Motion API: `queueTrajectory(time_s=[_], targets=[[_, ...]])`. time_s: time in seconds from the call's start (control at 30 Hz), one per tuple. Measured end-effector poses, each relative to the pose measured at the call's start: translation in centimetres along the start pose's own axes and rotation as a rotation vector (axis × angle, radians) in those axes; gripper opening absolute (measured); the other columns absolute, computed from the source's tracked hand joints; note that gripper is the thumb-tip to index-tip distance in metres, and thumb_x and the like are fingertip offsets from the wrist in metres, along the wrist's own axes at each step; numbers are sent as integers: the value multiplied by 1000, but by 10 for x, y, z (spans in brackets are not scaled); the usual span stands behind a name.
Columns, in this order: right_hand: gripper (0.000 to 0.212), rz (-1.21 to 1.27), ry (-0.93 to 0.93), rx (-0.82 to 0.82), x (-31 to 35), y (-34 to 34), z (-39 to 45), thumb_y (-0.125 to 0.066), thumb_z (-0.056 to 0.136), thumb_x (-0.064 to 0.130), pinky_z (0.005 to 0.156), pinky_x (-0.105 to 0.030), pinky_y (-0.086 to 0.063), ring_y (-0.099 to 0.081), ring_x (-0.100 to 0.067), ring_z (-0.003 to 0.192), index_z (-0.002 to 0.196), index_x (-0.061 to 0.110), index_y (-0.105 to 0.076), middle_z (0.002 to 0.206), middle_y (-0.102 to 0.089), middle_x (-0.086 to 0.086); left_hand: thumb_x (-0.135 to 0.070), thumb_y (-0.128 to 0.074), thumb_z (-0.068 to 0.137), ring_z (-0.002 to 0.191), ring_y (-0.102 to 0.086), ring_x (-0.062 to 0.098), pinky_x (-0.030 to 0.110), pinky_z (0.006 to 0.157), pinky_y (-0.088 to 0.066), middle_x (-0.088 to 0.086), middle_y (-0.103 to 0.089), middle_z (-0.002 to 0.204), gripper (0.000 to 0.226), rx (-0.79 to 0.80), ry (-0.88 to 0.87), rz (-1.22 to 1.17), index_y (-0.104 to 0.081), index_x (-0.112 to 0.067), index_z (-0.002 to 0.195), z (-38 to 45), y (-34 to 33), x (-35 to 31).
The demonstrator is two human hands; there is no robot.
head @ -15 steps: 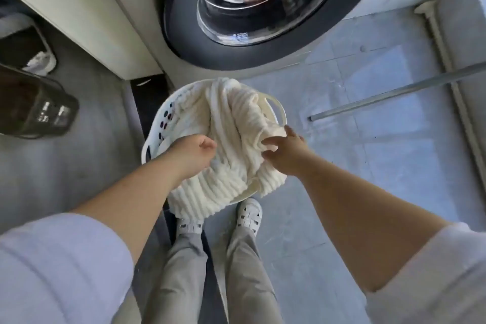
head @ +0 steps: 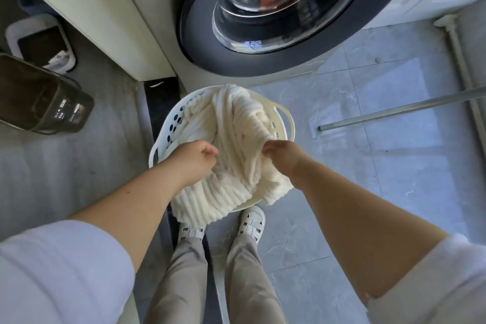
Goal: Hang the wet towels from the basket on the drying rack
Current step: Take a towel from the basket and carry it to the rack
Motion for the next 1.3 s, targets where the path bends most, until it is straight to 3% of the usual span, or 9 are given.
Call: queueTrajectory(time_s=[0.2, 0.33, 0.5, 0.63, 0.77, 0.9, 1.03, 1.2, 1.3], targets=[[16, 503, 85, 44, 35, 29, -72, -60, 86, 9, 104, -41, -42, -57, -22, 105, 85, 21, -71, 106, -65, -5, -40, -66, 81, 124, -45, 21, 30, 96, -37, -1, -44, 138, 79, 70, -107, 105, -23, -24, 145, -42, 1, -47], [15, 683, 258, 154, 82, 55, -139, -55, 90, 5, 82, -35, -49, -59, -23, 89, 86, 9, -69, 91, -66, -8, -52, -74, 65, 132, -37, 23, 38, 108, -32, 1, -37, 146, 102, 39, -186, 182, -19, -25, 146, -71, 10, -73], [14, 763, 411, 112, 120, 87, -214, -59, 86, 7, 85, -42, -51, -60, -25, 86, 81, 10, -71, 86, -67, -8, -36, -50, 92, 109, -55, 27, 38, 94, -43, 11, -61, 121, 38, -77, -352, 208, -55, -15, 123, -127, 40, -123], [9, 830, 475, -189, 128, 120, -270, -65, 84, 11, 100, -52, -46, -62, -22, 85, 89, 10, -73, 87, -69, -7, -37, -55, 88, 101, -60, 24, 36, 88, -50, 5, -66, 115, 26, -160, -519, 35, -63, -29, 112, -178, 79, -160], [23, 807, 513, -356, 125, 132, -324, -70, 81, 14, 102, -47, -43, -61, -21, 104, 102, 21, -70, 104, -68, 0, -31, -54, 88, 118, -54, 19, 42, 106, -40, 0, -60, 127, 34, -81, -759, -195, -60, -28, 122, -239, 110, -206], [81, 608, 537, -461, 122, 123, -379, -81, 65, 23, 101, -36, -43, -52, -19, 121, 136, 39, -46, 134, -51, 3, -32, -52, 85, 101, -63, 20, 45, 96, -48, 0, -69, 102, 17, -53, -909, -311, -68, -30, 89, -313, 128, -250], [110, 356, 578, -585, 110, 112, -425, -82, 69, 18, 105, -39, -39, -36, -14, 134, 146, 50, -10, 148, -35, 6, -33, -56, 86, 89, -67, 24, 45, 87, -54, 5, -70, 90, 17, 49, -996, -488, -68, -24, 79, -392, 121, -277], [117, 452, 479, -799, 49, 117, -469, -84, 65, 31, 105, -45, -42, -39, -19, 132, 148, 41, -2, 150, -33, 5, -44, -63, 75, 111, -62, 30, 52, 100, -44, 17, -64, 121, 54, 393, -1058, -603, -64, -9, 116, -467, 83, -294], [101, 523, 451, -850, 5, 116, -499, -81, 66, 33, 94, -44, -48, -52, -22, 118, 145, 39, -17, 136, -49, 5, -43, -60, 79, 115, -59, 32, 51, 98, -45, 21, -59, 126, 58, 557, -1098, -627, -59, -6, 123, -517, 44, -295]])
Point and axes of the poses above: each hand's wrist, its own z-axis towards the middle knuckle, its own y-axis out of the back of the hand, x = y × z, the point moved 6 cm from there along z, towards the middle knuckle
